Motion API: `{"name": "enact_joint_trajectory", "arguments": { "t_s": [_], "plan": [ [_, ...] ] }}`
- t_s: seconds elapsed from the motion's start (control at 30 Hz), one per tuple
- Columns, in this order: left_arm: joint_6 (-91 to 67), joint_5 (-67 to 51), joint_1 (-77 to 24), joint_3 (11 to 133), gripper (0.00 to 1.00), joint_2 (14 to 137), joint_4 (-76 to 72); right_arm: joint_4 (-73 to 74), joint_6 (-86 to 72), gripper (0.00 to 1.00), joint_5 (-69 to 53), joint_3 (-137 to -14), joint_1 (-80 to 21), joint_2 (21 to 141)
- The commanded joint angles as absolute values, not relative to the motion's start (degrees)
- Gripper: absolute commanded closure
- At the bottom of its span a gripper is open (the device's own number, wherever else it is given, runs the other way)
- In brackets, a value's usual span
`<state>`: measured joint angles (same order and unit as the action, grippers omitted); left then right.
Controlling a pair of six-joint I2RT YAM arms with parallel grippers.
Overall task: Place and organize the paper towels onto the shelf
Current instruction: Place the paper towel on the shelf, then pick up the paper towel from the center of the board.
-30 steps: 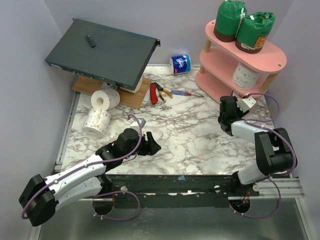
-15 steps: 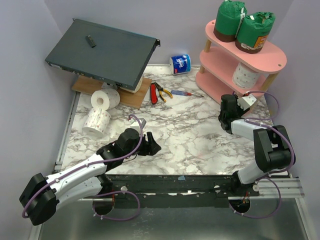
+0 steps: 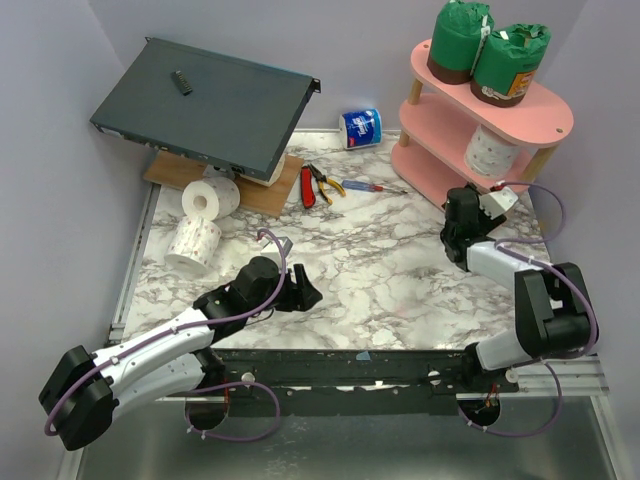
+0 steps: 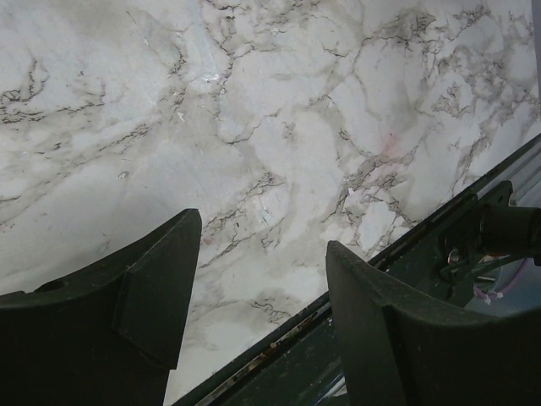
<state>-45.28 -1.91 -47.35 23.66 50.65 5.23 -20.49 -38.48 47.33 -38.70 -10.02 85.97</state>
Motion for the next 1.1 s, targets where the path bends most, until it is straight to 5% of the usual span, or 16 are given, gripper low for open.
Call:
{"name": "enact_joint_trajectory", "arguments": {
  "t_s": [0.0, 0.77, 1.07],
  "plan": [
    [-44.79, -0.90, -47.30, 23.02, 0.36, 50.43, 3.76, -15.27, -39.68, 0.20, 44.16, -38.99, -9.67, 81.73],
    [-43.36, 4.32, -47.22, 26.35, 0.36, 44.77, 12.26, 5.94, -37.35, 0.18, 11.05, -32.22, -15.12, 52.86],
    [-41.22, 14.38, -46.31, 31.39, 0.33, 40.13, 22.46, 3.93, -40.88, 0.18, 19.05, -33.58, -41.74, 61.56]
  ]
}}
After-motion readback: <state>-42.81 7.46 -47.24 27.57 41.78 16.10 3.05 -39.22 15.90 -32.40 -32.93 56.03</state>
